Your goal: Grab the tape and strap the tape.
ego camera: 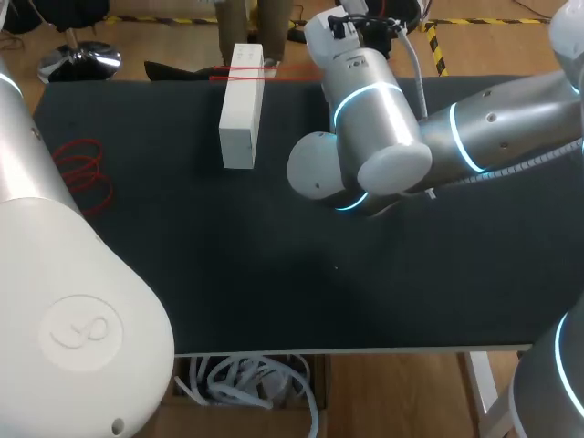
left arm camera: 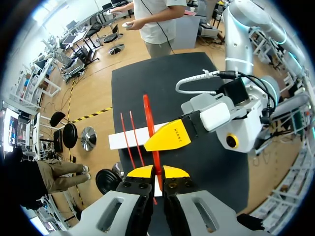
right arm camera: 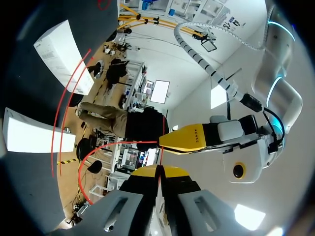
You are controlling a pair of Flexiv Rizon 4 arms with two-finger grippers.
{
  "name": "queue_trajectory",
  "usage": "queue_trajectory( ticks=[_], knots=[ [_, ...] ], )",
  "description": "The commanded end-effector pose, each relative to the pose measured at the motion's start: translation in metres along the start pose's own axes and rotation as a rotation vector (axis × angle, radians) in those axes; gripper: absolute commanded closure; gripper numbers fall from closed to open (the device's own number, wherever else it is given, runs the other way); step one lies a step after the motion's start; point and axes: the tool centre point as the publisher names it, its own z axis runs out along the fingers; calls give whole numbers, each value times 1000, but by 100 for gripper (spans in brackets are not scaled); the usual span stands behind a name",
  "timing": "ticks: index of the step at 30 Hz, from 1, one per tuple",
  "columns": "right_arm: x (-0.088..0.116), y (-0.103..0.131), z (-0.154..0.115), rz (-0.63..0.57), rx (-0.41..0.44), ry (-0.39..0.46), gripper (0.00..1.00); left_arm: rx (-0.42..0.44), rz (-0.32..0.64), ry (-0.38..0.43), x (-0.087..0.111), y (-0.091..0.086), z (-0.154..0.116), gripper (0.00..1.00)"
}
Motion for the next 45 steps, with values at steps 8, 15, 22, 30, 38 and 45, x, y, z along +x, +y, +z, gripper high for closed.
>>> queue_trajectory(
  ticks=[8, 15, 22, 30, 38, 45],
  knots=[
    [-2, -2, 1, 2, 7, 3, 86, -4, -2, 2, 0, 0, -1, 100],
    [-2, -2, 0, 8, 7, 3, 98, -4, -2, 2, 0, 0, -1, 100],
    [-3, -3, -3, 15, 7, 1, 74, -4, -2, 2, 0, 0, -1, 100],
    [-5, 0, -9, 34, -20, 2, 80, -4, -2, 2, 0, 0, -1, 100],
    [-7, 4, -18, 71, -70, 4, 78, -4, -2, 2, 0, 0, -1, 100],
    [-10, 8, -30, 100, -114, 3, 81, -4, -2, 2, 0, 0, -1, 100]
  ],
)
